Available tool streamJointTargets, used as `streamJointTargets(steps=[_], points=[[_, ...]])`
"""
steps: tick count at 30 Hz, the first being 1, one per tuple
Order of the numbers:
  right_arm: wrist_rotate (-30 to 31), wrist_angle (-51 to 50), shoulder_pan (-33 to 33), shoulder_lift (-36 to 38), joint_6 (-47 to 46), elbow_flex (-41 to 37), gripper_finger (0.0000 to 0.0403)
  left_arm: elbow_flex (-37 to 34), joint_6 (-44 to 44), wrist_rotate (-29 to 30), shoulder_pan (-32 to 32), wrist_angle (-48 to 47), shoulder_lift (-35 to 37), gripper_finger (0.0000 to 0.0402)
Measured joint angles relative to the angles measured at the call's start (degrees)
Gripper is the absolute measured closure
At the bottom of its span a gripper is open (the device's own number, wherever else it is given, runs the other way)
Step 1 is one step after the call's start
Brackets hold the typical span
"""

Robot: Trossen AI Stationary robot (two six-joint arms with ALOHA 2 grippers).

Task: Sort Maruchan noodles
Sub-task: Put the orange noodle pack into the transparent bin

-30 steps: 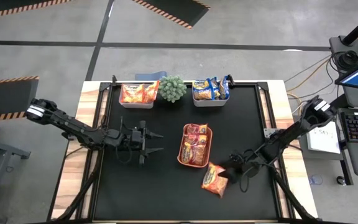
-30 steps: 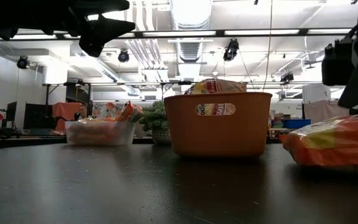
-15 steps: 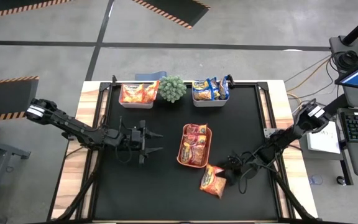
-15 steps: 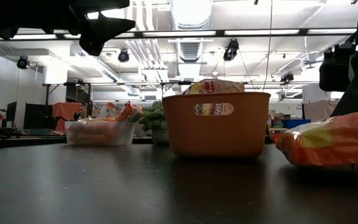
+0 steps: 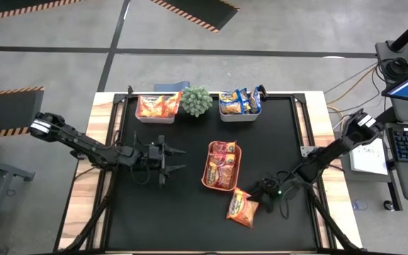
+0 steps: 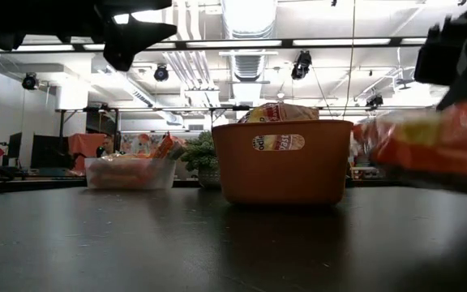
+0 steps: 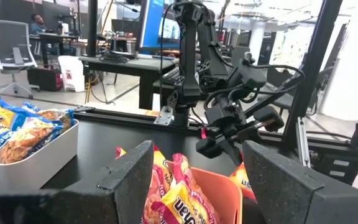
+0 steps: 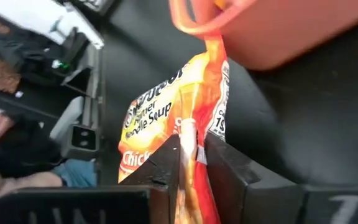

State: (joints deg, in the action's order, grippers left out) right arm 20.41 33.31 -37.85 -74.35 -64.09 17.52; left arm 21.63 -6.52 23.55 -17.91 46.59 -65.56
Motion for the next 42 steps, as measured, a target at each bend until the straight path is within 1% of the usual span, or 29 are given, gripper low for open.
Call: streamJointTargets(steps=[8,13,16,21,23,25,28,30,37,40,42], points=[[-1.32,0.51,0.0,8.33,9.36,0.11,0.0344,0.0,-0.02,0.0,0.01,0.97,0.0,0.0171],[-0.88,-1.69,0.13,13.51,12.91,1.01,0.0344,0.0,-0.02,0.0,-0.01,0.98,0.0,0.0171],[-0.86,-8.4,0.15,15.71,11.06,1.64,0.0344,0.0,-0.02,0.0,0.0,0.98,0.0,0.0171],[-0.86,-28.89,0.5,17.3,-2.12,5.11,0.0344,0.0,-0.04,0.0,0.01,1.0,0.0,0.0171],[-1.15,-36.34,0.5,16.84,-5.38,7.41,0.0344,0.0,-0.03,0.01,0.0,1.03,0.0,0.0171],[-2.23,-40.09,0.5,15.2,-5.17,9.88,0.0344,0.0,-0.02,0.02,0.02,1.2,0.0,0.0171],[-6.28,-40.28,0.48,10.91,0.52,13.77,0.0344,0.0,-0.02,0.02,0.02,1.39,0.0,0.0171],[-9.48,-41.32,0.48,6.82,2.87,16.66,0.0344,0.0,-0.02,0.02,0.02,1.38,0.0,0.0171],[-18.71,-53.32,0.48,-9.17,8.79,29.24,0.0344,0.0,-0.03,0.04,0.01,1.39,0.0,0.0171],[-20.37,-58.8,0.74,-14.37,11.54,34.92,0.0344,0.0,-0.39,0.04,-0.01,1.45,0.0,0.0171],[-20.14,-59.93,0.96,-17.05,14.95,38.28,0.0344,0.0,-1.14,0.04,-0.01,1.89,0.0,0.0171]])
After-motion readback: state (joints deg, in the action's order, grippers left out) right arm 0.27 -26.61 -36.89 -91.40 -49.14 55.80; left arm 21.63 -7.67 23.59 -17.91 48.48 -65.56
